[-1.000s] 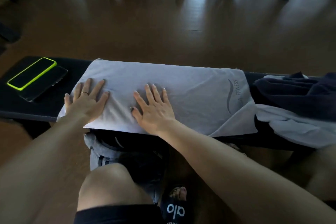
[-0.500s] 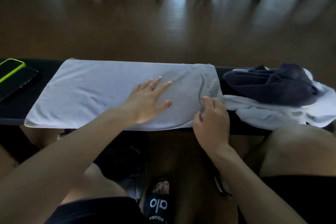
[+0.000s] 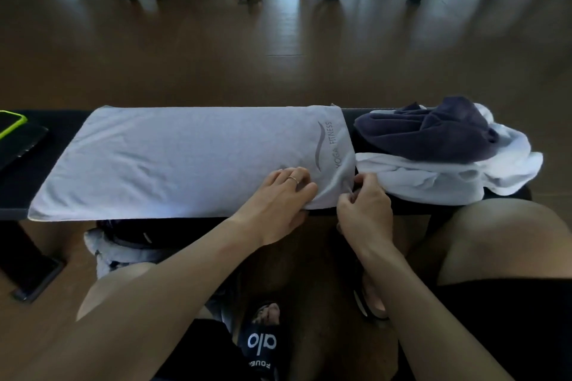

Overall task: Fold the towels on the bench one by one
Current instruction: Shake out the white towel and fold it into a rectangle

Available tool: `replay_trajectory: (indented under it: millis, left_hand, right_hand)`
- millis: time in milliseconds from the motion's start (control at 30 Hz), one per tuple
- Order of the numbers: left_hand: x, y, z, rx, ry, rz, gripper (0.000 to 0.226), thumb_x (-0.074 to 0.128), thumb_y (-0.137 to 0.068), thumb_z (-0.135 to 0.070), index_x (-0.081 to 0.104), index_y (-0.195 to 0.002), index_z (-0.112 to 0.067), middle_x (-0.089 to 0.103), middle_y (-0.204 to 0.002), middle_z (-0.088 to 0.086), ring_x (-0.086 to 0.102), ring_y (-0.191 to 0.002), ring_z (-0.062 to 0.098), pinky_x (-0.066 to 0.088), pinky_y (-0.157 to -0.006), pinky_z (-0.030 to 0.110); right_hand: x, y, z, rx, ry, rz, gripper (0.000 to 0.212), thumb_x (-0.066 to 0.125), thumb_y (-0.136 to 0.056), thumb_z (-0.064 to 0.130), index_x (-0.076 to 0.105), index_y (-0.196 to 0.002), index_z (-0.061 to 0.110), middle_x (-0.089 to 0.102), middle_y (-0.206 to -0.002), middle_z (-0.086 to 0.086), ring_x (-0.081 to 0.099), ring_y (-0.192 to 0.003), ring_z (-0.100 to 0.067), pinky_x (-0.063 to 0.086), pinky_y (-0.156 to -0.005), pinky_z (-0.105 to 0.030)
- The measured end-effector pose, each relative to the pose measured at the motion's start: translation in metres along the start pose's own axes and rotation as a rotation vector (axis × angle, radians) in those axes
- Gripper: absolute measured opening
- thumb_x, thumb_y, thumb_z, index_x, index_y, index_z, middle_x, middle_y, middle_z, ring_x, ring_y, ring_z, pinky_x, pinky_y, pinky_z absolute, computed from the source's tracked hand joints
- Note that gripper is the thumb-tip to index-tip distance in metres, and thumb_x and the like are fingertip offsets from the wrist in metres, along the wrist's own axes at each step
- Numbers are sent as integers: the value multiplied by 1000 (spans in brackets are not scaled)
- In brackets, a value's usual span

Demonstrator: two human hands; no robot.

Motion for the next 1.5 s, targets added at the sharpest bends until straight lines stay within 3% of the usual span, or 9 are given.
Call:
replay_trajectory:
  millis: [300,433,533,633,767,933,1067,1233,1500]
  left_hand:
    - [-1,5,-4,-3,-86,46,26,45,-100,-49,49,-109,-26,39,-149,9,31,-141,30,28,-117,44]
    - [-3,1,-5,1,-87,-32,23,52,-100,-38,46,-114,-21,49,-131,6,47,-123,26,42,-106,41]
    - [-3,-3,-6,-36,-161,-9,37,58,-96,-39,39,-121,-18,47,-130,7,48,-115,27,43,-100,39]
    - [-1,-4,-3,-50,-238,55,48,59,-95,-42,29,-126,-20,40,-134,8,45,-114,27,39,-97,37]
    - [-9,-14,4,-78,-89,142,71,61,-88,-63,28,-137,-23,33,-141,4,38,-124,24,33,-107,38]
    - [-12,-26,21,-298,-13,293,95,33,-91,-80,1,-161,-24,-3,-168,3,-2,-154,28,3,-124,43]
    - [-10,-34,28,-320,-18,399,105,34,-84,-87,-5,-161,-27,-10,-167,-1,-10,-154,28,-1,-124,45]
    - [-16,-72,49,-365,16,268,106,35,-82,-87,-4,-162,-28,-12,-169,0,-15,-155,22,-4,-125,46]
    - [12,-79,57,-365,-6,319,113,15,-72,-96,-25,-156,-31,-32,-164,3,-35,-149,21,-15,-121,57]
  right_hand:
    - [-6,22,-24,-18,124,-5,37,65,-83,9,42,-109,20,49,-107,-2,54,-82,-18,51,-73,-37]
    - [-4,18,-20,-192,231,-136,52,65,-81,7,48,-129,14,48,-120,-8,52,-104,-22,52,-86,-38]
    - [5,7,-19,-313,422,-42,58,56,-93,21,41,-148,15,40,-148,-13,37,-136,-28,35,-112,-43]
    - [13,0,-20,-281,584,59,59,40,-102,35,30,-156,17,24,-162,-9,19,-150,-26,16,-123,-43]
    - [14,-18,11,-473,508,-73,53,47,-100,31,42,-150,12,42,-155,-9,37,-143,-25,30,-117,-40]
    - [32,-86,33,-471,694,276,58,22,-107,35,17,-160,12,10,-168,-9,5,-155,-24,5,-126,-43]
    - [36,-133,35,-481,743,159,51,31,-104,34,39,-148,10,41,-153,-12,35,-142,-28,23,-119,-42]
    - [57,-185,62,-444,715,346,60,19,-107,40,16,-160,12,14,-167,-10,10,-154,-25,7,-125,-42]
    - [58,-232,68,-242,888,345,59,18,-105,42,46,-145,9,47,-149,-16,43,-137,-34,29,-111,-46]
Point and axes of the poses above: each hand's wrist, its own y-axis away from the middle knuckle, its own x-axis out of the palm, z = x × y, the point moved 1 cm from there along -y, towards the middle knuckle
